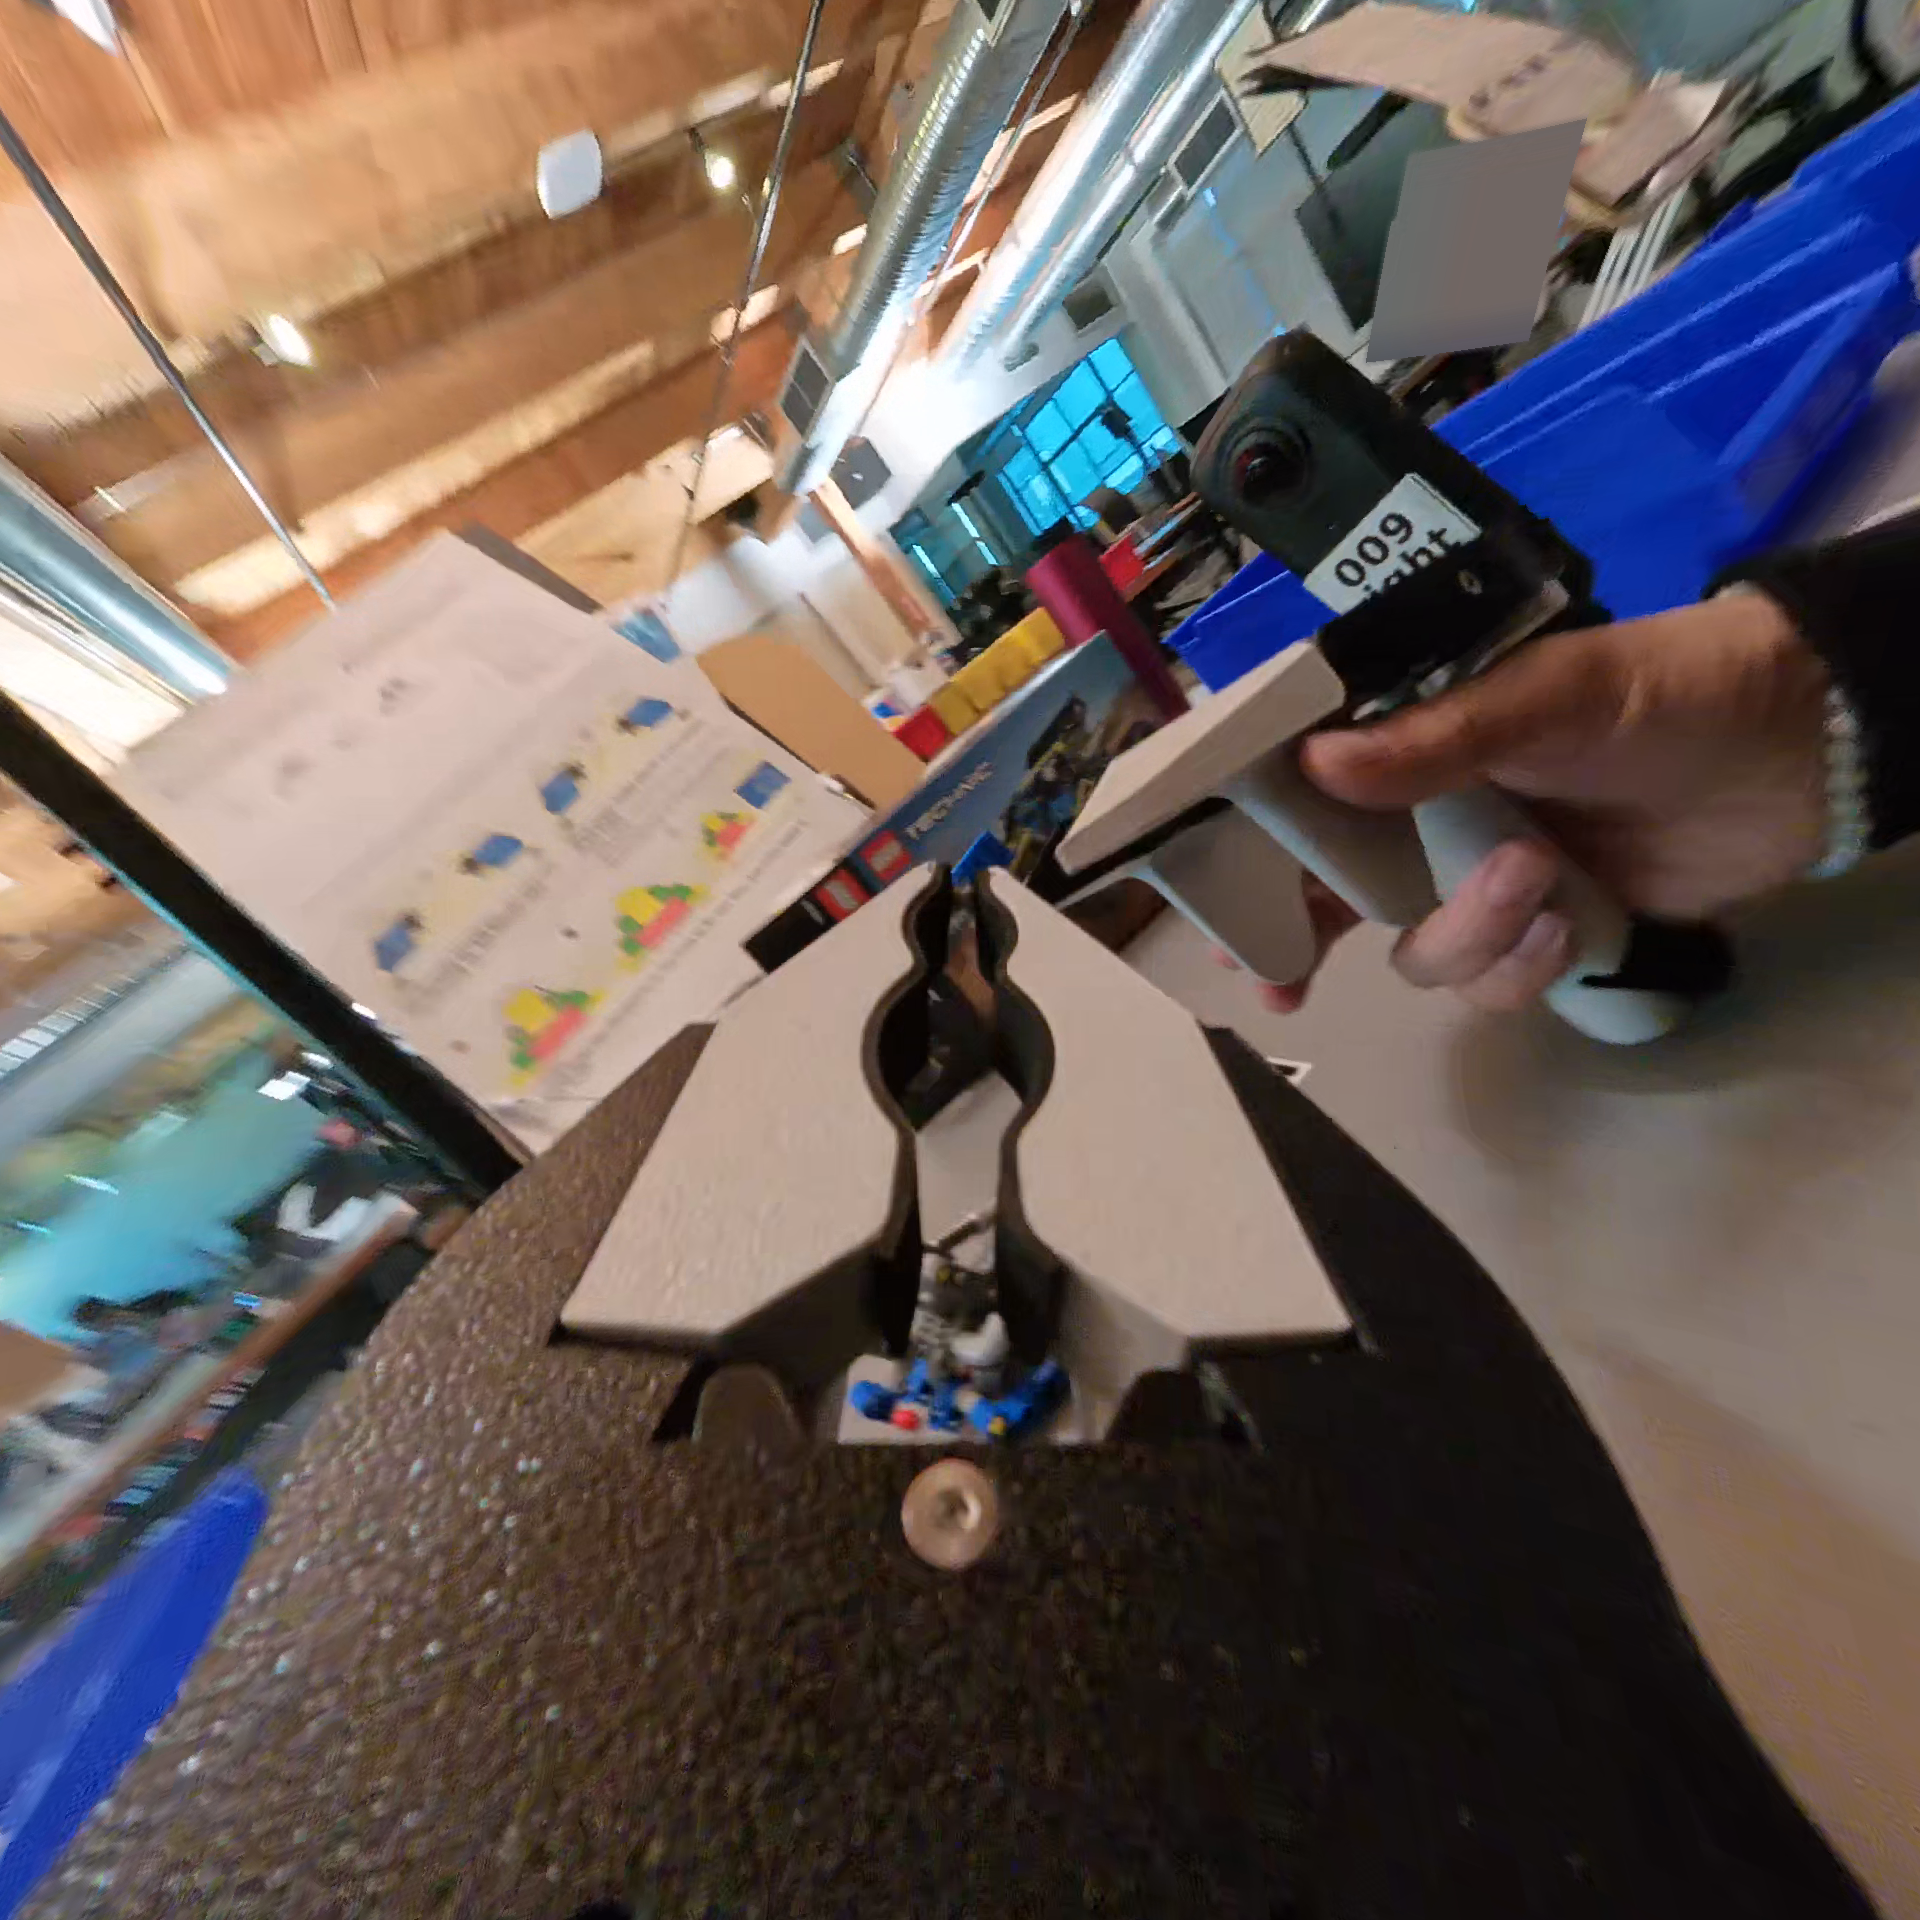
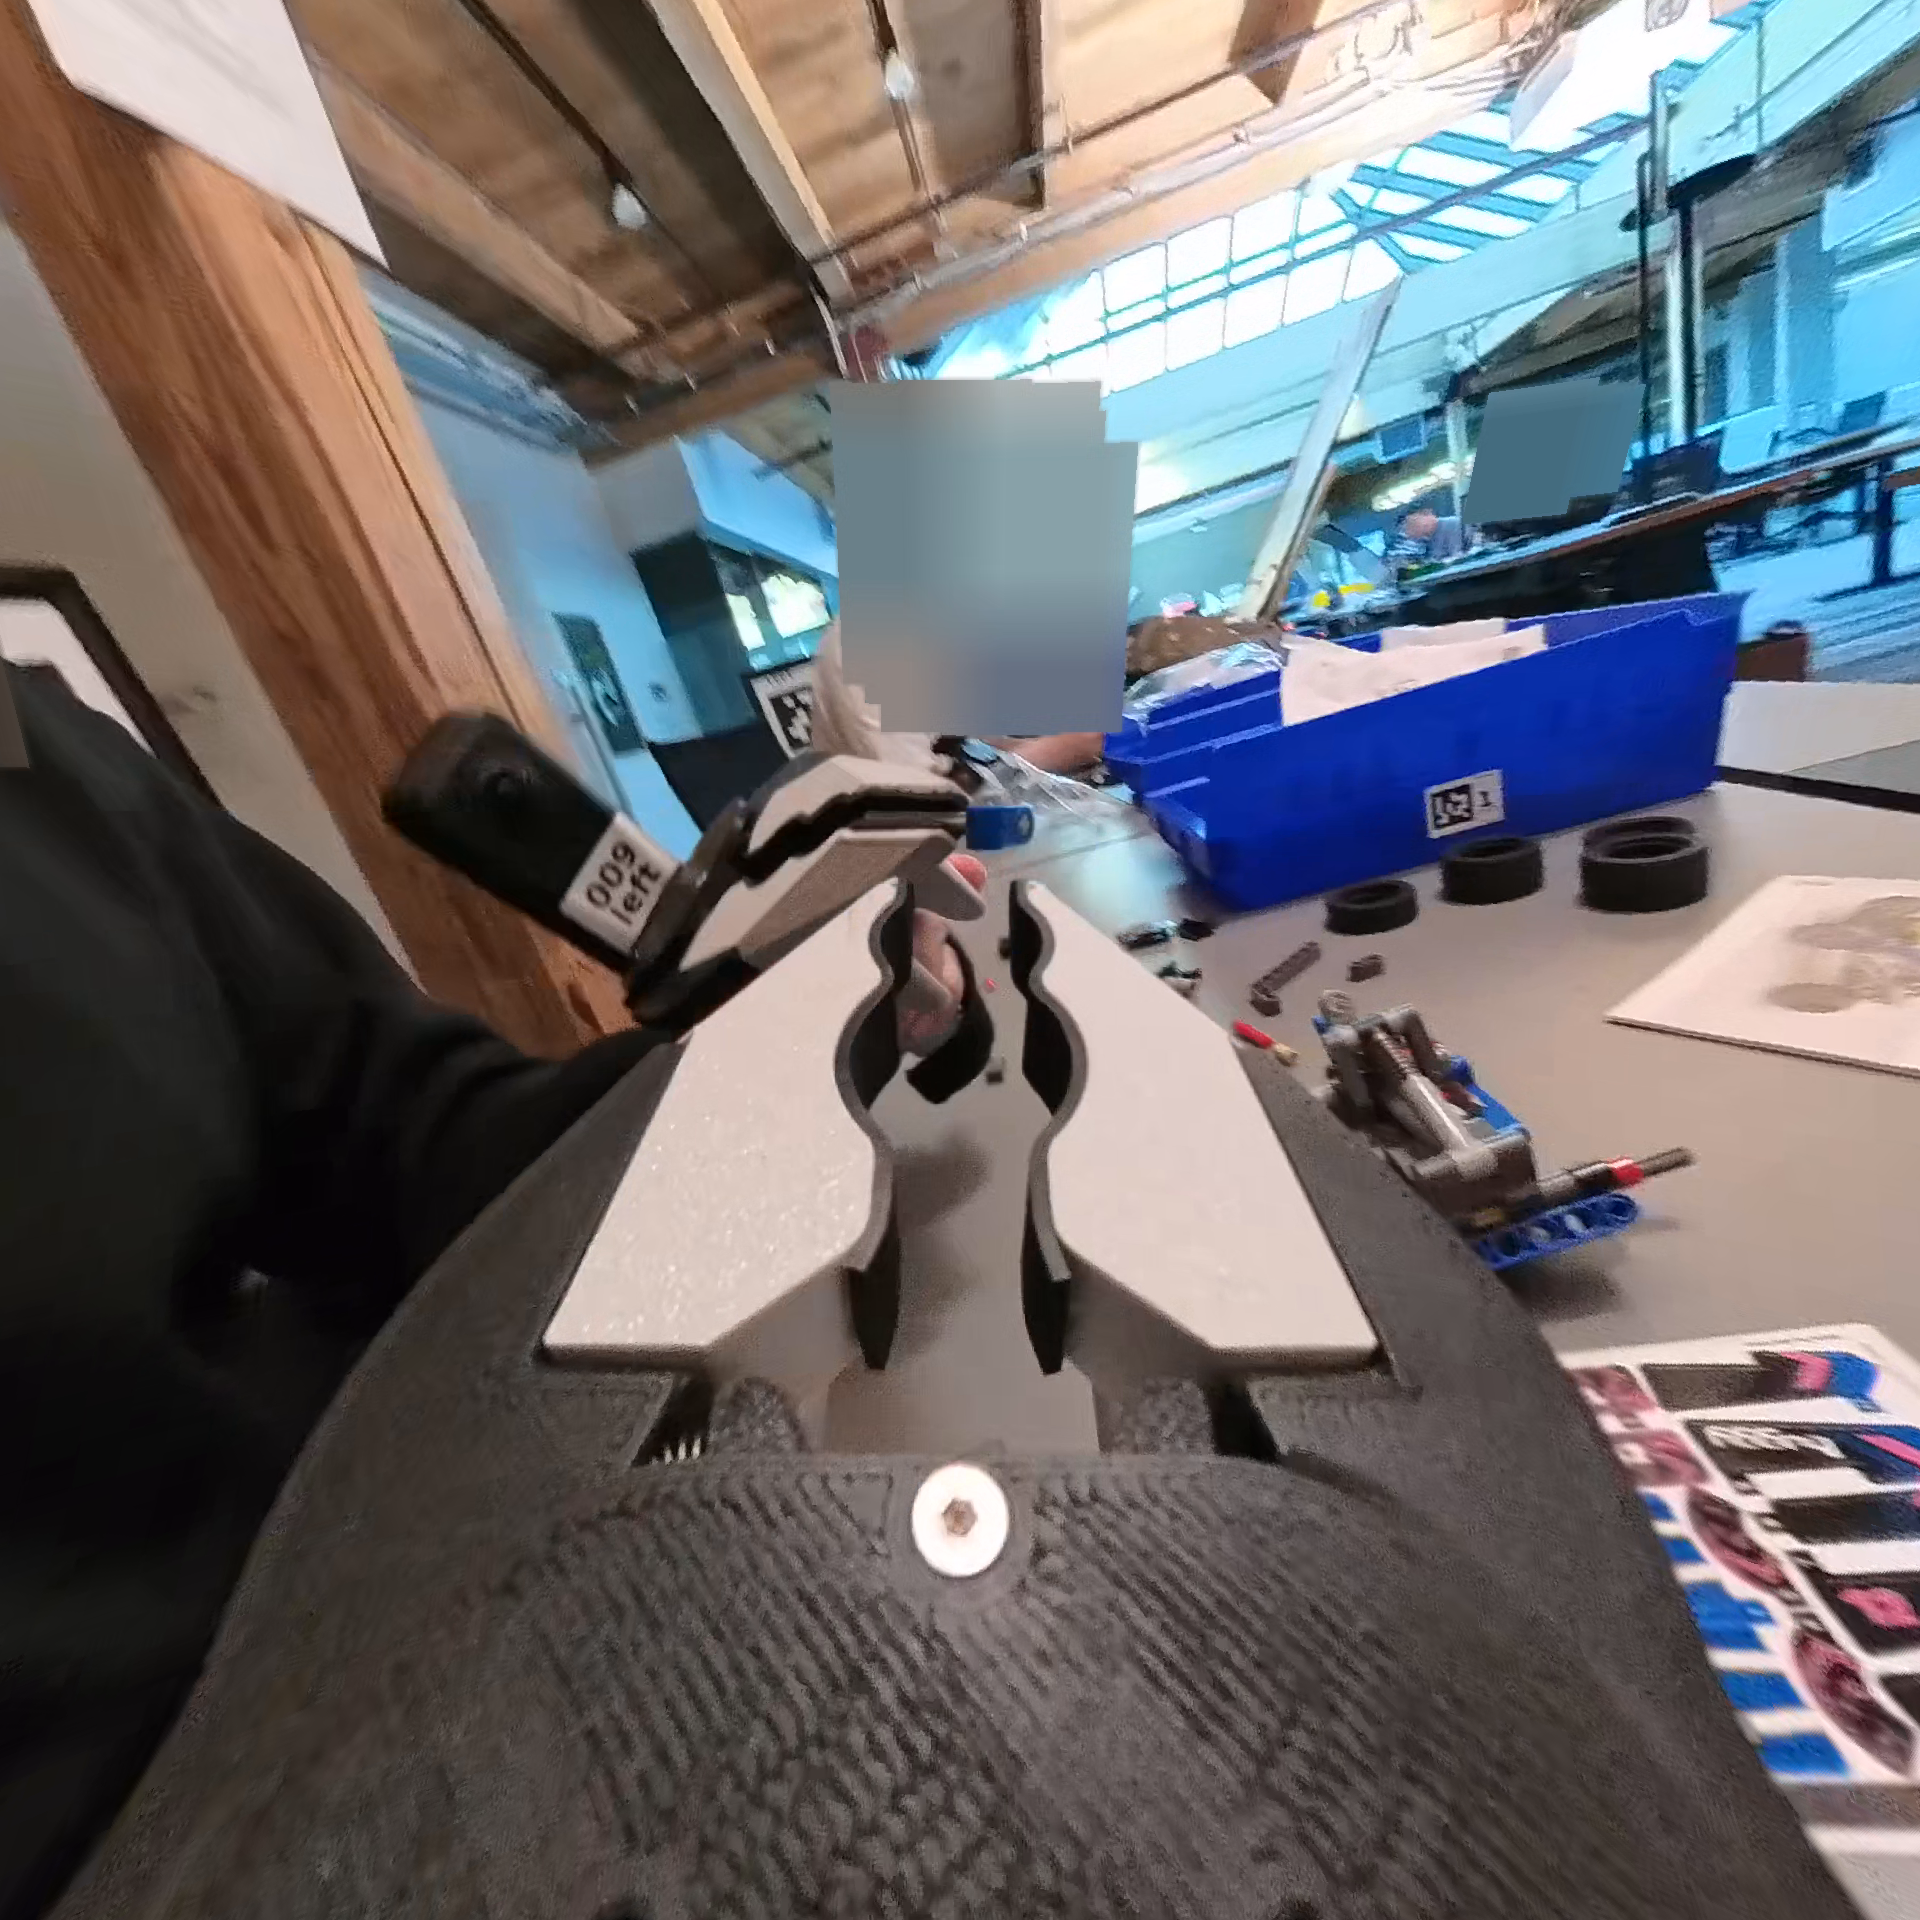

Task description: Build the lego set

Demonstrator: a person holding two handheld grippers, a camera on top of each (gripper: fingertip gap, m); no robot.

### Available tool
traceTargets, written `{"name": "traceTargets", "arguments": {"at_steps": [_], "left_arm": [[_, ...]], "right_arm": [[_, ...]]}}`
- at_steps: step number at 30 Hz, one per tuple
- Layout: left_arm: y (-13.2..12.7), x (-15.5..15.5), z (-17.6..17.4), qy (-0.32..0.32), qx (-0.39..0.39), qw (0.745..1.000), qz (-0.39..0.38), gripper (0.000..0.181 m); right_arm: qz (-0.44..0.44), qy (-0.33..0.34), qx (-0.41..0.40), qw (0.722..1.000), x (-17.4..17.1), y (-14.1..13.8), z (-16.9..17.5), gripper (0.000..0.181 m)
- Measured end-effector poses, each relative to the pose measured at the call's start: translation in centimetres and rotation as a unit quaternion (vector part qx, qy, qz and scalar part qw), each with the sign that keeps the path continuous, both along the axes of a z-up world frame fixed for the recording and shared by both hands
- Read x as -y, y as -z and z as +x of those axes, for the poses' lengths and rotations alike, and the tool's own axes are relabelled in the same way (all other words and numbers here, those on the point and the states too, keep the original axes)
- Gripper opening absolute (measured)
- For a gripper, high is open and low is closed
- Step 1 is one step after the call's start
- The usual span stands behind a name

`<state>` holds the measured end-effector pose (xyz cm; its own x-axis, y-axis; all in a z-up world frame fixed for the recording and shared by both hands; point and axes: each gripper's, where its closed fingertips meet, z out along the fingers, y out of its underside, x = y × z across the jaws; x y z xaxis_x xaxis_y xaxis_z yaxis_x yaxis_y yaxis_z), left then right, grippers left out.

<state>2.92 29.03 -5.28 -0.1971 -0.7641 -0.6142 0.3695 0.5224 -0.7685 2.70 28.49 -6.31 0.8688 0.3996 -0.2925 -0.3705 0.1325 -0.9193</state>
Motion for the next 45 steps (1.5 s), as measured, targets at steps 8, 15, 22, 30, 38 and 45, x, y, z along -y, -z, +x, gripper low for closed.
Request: {"name": "traceTargets", "arguments": {"at_steps": [8, 15, 22, 30, 38, 45], "left_arm": [[0.4, 1.3, -0.6, -0.048, 0.061, 0.988, 0.131, 0.0], [2.5, 2.0, -0.6, 0.023, -0.053, 0.995, 0.082, 0.022], [2.6, -0.5, -3.3, 0.152, -0.323, 0.927, -0.114, 0.037], [6.2, 1.6, -6.3, 0.233, -0.482, 0.836, -0.12, 0.017], [7.4, 2.3, -8.6, 0.303, -0.532, 0.78, -0.129, 0.012], [7.9, 3.0, -9.6, 0.348, -0.56, 0.737, -0.152, 0.011]], "right_arm": [[0.03, -0.043, -0.097, 0.994, 0.3, -1.0, 0.0, 0.013], [-0.012, -0.019, -0.011, 1.0, 0.3, -0.1, 0.4, 0.007], [-0.096, -0.008, 0.23, 0.968, 1.5, 2.2, -0.4, 0.007], [-0.125, -0.121, 0.392, 0.903, 1.1, 5.4, -7.0, 0.007], [-0.085, -0.161, 0.416, 0.891, 1.6, 5.3, -9.2, 0.006], [-0.091, -0.169, 0.465, 0.864, 1.8, 5.8, -10.2, 0.006]]}}
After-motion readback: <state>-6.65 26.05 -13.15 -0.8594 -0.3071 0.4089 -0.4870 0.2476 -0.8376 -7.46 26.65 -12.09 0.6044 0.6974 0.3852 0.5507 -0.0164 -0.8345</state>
